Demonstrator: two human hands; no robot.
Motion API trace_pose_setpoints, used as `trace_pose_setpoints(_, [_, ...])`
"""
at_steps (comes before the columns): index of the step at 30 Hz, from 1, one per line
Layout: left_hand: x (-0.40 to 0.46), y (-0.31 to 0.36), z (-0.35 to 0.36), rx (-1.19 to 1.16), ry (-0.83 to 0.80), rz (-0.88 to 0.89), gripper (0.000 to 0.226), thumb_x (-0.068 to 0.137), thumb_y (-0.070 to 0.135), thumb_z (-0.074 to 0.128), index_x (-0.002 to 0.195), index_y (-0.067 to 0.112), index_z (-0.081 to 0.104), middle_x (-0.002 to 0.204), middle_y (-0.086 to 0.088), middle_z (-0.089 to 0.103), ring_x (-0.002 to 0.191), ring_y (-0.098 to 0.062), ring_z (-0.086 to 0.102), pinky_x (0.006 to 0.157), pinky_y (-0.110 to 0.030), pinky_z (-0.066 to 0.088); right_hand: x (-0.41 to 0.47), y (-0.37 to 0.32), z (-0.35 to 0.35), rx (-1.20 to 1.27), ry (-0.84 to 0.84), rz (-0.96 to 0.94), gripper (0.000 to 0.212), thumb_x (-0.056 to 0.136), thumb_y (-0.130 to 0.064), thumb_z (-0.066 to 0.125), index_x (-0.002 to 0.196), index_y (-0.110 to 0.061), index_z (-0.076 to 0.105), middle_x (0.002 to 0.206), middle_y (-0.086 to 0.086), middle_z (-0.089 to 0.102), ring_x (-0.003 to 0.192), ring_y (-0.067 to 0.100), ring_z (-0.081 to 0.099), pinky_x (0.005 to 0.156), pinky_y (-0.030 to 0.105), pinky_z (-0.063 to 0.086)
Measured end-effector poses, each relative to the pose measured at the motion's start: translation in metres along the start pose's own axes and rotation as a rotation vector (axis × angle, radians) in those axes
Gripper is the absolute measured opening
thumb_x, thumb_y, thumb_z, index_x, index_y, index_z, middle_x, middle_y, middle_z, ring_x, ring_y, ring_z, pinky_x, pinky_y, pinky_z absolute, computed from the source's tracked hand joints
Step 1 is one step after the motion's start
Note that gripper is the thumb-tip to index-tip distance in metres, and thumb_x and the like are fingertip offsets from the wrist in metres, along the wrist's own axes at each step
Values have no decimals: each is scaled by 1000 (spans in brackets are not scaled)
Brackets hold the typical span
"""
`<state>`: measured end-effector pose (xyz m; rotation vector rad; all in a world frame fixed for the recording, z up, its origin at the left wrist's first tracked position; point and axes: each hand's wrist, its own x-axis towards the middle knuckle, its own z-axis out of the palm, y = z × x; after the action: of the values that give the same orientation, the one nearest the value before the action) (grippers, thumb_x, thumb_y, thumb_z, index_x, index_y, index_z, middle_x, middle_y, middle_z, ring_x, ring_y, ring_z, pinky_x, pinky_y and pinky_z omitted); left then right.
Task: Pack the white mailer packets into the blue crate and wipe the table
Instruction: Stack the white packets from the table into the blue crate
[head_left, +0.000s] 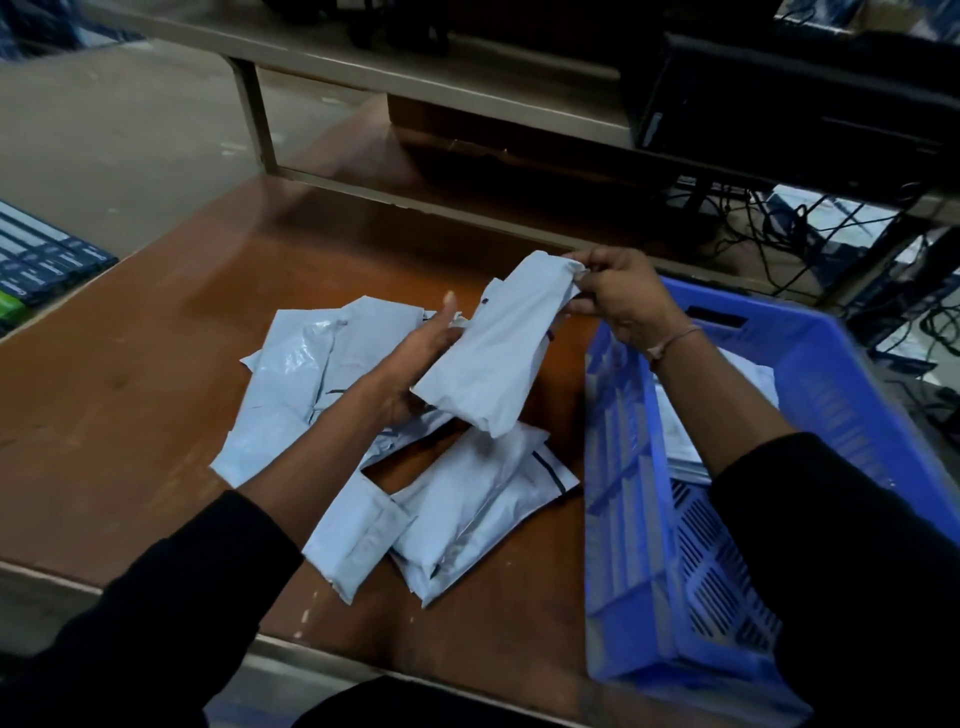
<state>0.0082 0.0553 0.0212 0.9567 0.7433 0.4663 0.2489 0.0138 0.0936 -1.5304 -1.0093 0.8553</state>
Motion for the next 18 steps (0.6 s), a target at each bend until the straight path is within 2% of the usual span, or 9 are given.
trace_pose_setpoints(2, [1,-4,-1,4,-46,-6,88,80,80,55,138,14,63,124,-11,71,109,-26,71,99,-38,50,1,5,-2,-32,12,-16,29,91,11,52,87,-11,70,85,10,71,80,22,71,62,26,60])
trace_pose_setpoints(3, [2,-5,0,15,-50,-9,88,77,76,63,139,15,62,125,-11,71,112,-27,70,101,-40,49,1,7,-4,-43,22,-23,31,91,11,53,86,-14,70,85,9,71,84,24,70,63,27,60])
trace_pose_setpoints(6, [5,-5,3,205,-65,-1,71,74,46,84,137,24,58,120,-3,75,115,-25,69,99,-39,55,-3,8,-11,-48,51,-31,34,89,13,52,85,-15,70,86,7,71,88,24,69,64,27,59])
trace_pose_setpoints(8, [4,0,12,379,-148,20,71,74,31,83,138,28,51,126,-1,71,115,-23,69,93,-35,58,-9,5,-17,-32,65,-18,34,88,15,48,86,-12,69,87,9,70,86,22,69,60,23,57])
trace_pose_setpoints(10, [4,6,21,475,-165,57,75,78,20,85,142,27,46,130,1,66,114,-21,69,85,-28,59,-17,-1,-25,-5,79,-6,34,88,13,45,85,-11,68,84,10,68,83,23,67,61,26,58])
trace_pose_setpoints(13, [4,15,32,655,-137,179,78,79,23,87,144,28,43,133,9,61,120,-15,63,86,-24,56,-29,-13,-46,-40,37,-76,24,90,-2,51,79,-12,69,86,9,67,86,21,63,80,41,57])
trace_pose_setpoints(15, [5,24,39,816,-128,277,83,73,30,91,142,32,45,133,13,60,122,-10,60,95,-28,53,-35,-15,-66,-132,-47,-120,13,83,-25,66,85,-12,69,98,6,67,95,19,62,83,39,53])
trace_pose_setpoints(17, [4,37,51,976,-142,391,82,72,30,92,139,33,46,130,13,59,118,-5,59,96,-27,51,-38,-14,-89,-194,-121,-117,48,71,-41,82,107,-14,65,113,0,68,105,15,65,88,35,52])
trace_pose_setpoints(18, [4,44,60,1031,-170,451,82,72,27,92,139,32,45,130,12,59,118,-5,58,96,-26,51,-41,-15,-99,-202,-158,-121,61,69,-40,86,119,-15,60,121,-1,68,112,14,65,93,35,52])
